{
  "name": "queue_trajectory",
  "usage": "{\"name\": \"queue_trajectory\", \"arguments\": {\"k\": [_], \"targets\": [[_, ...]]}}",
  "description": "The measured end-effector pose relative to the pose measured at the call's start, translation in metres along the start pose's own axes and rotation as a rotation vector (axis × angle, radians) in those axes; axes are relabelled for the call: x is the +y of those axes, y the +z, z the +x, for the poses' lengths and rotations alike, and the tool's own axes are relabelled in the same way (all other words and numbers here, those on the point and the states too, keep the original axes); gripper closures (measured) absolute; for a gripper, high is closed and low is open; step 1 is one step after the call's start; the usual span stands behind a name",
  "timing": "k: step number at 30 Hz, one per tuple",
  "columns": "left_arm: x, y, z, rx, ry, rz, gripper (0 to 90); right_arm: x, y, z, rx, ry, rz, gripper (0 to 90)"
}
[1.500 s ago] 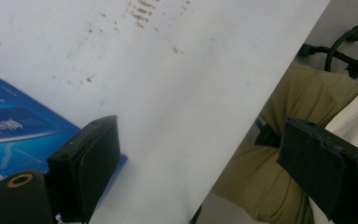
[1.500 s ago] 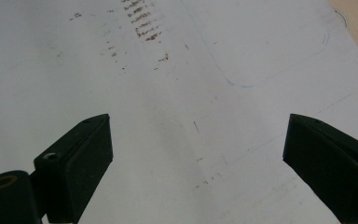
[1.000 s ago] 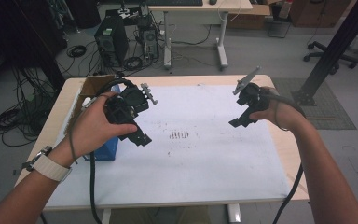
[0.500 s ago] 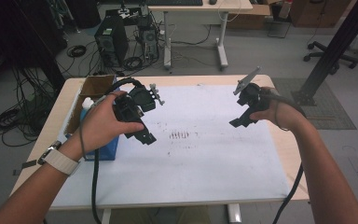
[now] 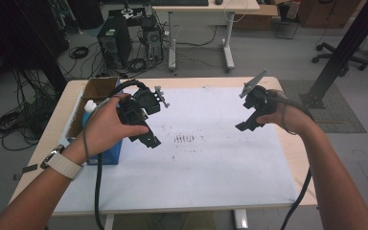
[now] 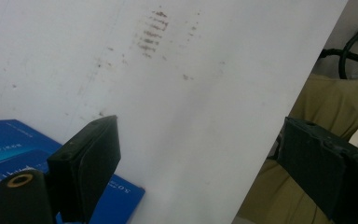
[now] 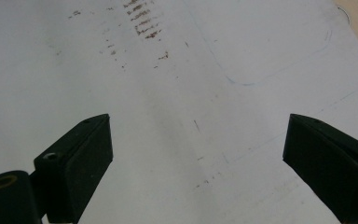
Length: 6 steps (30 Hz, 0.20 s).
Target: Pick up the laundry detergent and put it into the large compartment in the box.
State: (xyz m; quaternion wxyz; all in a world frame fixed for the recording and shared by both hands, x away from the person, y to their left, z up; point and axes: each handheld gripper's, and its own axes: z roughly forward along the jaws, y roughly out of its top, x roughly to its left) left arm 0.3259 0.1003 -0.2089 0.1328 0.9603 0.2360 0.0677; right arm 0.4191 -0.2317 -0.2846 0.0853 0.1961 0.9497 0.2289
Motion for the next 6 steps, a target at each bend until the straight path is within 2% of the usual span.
{"name": "queue_trajectory", "arguments": {"k": [6], "targets": [[-0.0001,-0.0002,0.0005,-0.003,-0.003,-0.003,13.0,-0.0012,-0.0010,0.0001,-0.002,0.004,-0.003,8.2]]}}
